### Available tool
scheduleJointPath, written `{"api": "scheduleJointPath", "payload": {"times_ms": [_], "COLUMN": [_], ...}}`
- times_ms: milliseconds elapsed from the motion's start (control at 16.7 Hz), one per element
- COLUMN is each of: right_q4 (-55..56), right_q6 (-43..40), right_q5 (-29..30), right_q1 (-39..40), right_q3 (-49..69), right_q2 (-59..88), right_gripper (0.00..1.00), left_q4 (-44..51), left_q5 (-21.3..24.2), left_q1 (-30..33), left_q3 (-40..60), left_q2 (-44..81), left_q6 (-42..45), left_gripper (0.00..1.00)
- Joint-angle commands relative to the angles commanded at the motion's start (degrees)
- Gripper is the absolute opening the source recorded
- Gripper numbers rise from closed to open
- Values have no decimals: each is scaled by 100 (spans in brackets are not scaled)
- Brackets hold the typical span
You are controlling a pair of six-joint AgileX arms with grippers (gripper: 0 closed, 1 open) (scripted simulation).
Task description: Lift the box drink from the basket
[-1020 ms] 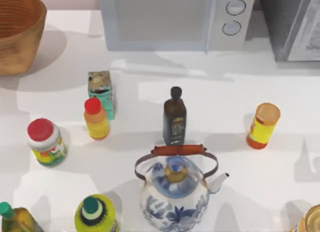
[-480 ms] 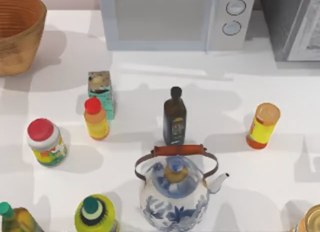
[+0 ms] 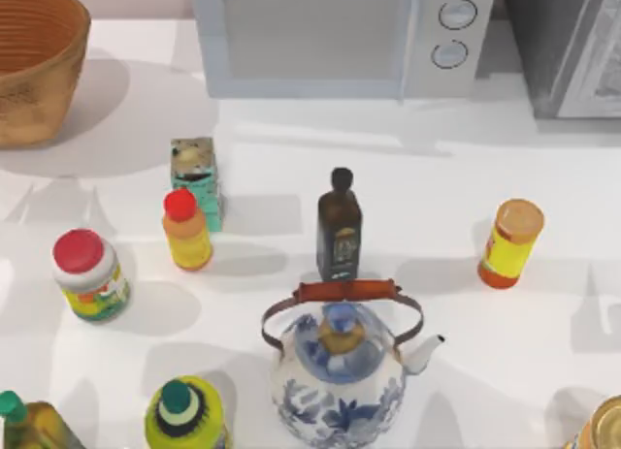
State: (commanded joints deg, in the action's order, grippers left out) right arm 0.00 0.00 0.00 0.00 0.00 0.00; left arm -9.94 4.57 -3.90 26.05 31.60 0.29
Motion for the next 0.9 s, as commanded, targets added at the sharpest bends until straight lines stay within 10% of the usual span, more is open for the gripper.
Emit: {"api": "scheduleJointPath", "payload": {"times_ms": [420,900], "right_q4": [0,0], "right_q6": [0,0], "right_q5": [0,0], "right_q1": [0,0], "right_q3": [0,0], "right_q2": [0,0], "right_gripper": [100,100], "left_q4": [869,977], "left_q5": [-399,-465], "left_q1": [340,377], "left_q3": [-2282,-2602], "left_q2": [-2827,-3121], "left_q6": [-26,-20], "left_gripper": [0,0]}}
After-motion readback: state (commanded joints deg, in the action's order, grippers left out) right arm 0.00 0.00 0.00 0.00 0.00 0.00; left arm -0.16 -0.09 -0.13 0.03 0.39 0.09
